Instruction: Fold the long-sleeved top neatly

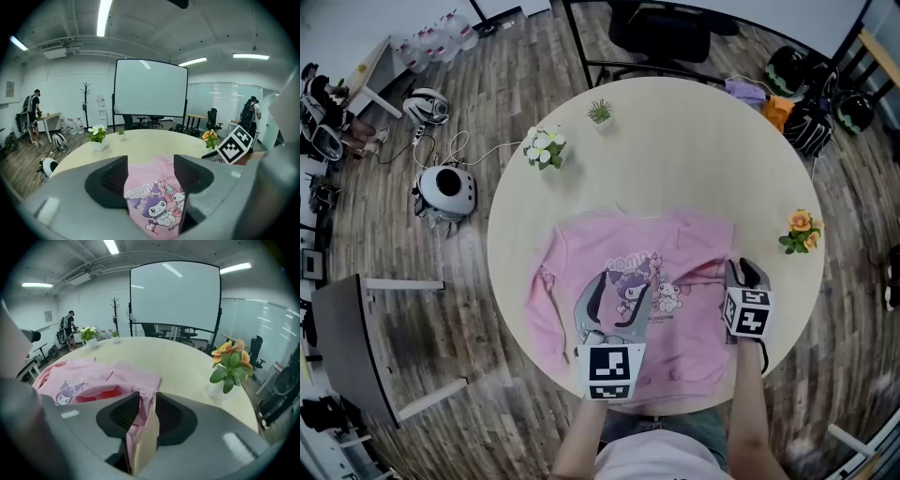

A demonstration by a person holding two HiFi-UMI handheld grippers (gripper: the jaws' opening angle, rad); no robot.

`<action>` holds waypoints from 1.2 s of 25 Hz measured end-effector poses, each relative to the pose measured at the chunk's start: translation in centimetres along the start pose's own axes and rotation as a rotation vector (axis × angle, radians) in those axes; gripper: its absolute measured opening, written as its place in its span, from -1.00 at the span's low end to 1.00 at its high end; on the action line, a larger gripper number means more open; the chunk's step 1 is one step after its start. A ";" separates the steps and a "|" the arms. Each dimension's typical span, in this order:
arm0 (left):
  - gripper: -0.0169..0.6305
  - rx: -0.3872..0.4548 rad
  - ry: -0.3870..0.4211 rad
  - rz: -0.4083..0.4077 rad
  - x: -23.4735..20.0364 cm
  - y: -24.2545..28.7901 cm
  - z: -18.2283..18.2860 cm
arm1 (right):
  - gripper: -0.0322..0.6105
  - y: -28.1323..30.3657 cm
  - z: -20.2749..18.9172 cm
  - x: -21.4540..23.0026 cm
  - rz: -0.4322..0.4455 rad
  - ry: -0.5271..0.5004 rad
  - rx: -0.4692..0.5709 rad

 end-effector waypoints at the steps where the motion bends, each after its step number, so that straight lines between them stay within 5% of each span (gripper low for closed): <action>1: -0.03 -0.001 -0.001 0.004 -0.1 0.0 0.0 | -0.49 0.2 -0.1 -0.1 0.009 0.002 -0.004; 5: -0.03 0.002 -0.005 0.015 -0.5 0.1 0.1 | -0.73 0.3 -0.2 -0.2 0.018 -0.001 -0.006; 16: -0.03 0.046 -0.030 0.038 -1.0 -1.7 0.7 | -0.75 -3.7 4.5 -0.2 0.038 -0.110 0.148; 22: -0.03 0.085 -0.060 0.066 -1.9 -3.7 1.1 | -0.76 -6.5 9.7 -1.4 0.074 -0.247 0.279; 30: -0.03 0.148 -0.114 0.158 -4.9 -7.3 1.1 | -0.76 -7.7 16.0 -7.9 0.229 -0.520 0.417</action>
Point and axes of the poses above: the fingertips, and each gripper's own axes: y forward along the fingers, x to its right, z out of its top, the point moved 7 cm from there along -y, backward along the fingers, and after that the axes turned 15 degrees about -y, right-handed, at the moved point
